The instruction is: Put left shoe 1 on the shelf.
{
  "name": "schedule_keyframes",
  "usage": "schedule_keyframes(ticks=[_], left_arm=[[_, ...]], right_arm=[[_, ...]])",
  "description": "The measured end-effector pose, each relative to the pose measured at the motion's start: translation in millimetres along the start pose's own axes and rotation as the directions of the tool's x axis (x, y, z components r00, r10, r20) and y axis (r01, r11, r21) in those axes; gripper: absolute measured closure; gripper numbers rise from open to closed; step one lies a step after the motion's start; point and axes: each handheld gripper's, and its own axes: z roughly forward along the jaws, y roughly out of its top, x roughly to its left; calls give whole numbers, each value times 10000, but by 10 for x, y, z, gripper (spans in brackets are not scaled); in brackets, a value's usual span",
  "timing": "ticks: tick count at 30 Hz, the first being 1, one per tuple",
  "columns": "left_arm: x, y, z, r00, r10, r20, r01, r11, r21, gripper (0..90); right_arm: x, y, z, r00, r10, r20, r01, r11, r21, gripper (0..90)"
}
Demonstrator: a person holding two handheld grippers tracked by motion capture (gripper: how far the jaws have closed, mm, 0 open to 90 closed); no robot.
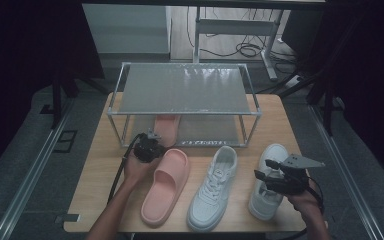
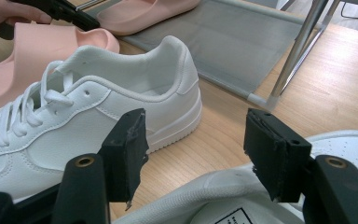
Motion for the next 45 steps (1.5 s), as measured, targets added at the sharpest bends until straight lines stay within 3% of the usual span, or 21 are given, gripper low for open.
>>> schedule_keyframes(ticks=[21, 31, 35, 39, 45], left_arm=[[-15, 2, 9, 9999, -153, -74, 152, 9998, -126, 900], [7, 5, 64, 9982, -569, -187, 562, 9978, -358, 900], [-5, 6, 61, 9988, -427, -229, 420, 9986, -307, 900], [-14, 3, 9, 9989, -434, -171, 427, 9984, -357, 900], [-64, -38, -207, 9994, -338, -104, 328, 9960, -832, 900]], right_arm=[[-1, 0, 0, 10000, -2, -14, 2, 10000, 0, 396], [1, 1, 0, 10000, -2, -14, 2, 10000, -5, 396], [-4, -1, -3, 10000, 7, 0, -7, 10000, -6, 396], [-4, -1, -6, 10000, 0, -5, 0, 10000, -17, 396], [-14, -1, -19, 10000, 16, 31, -16, 10000, -57, 396]])
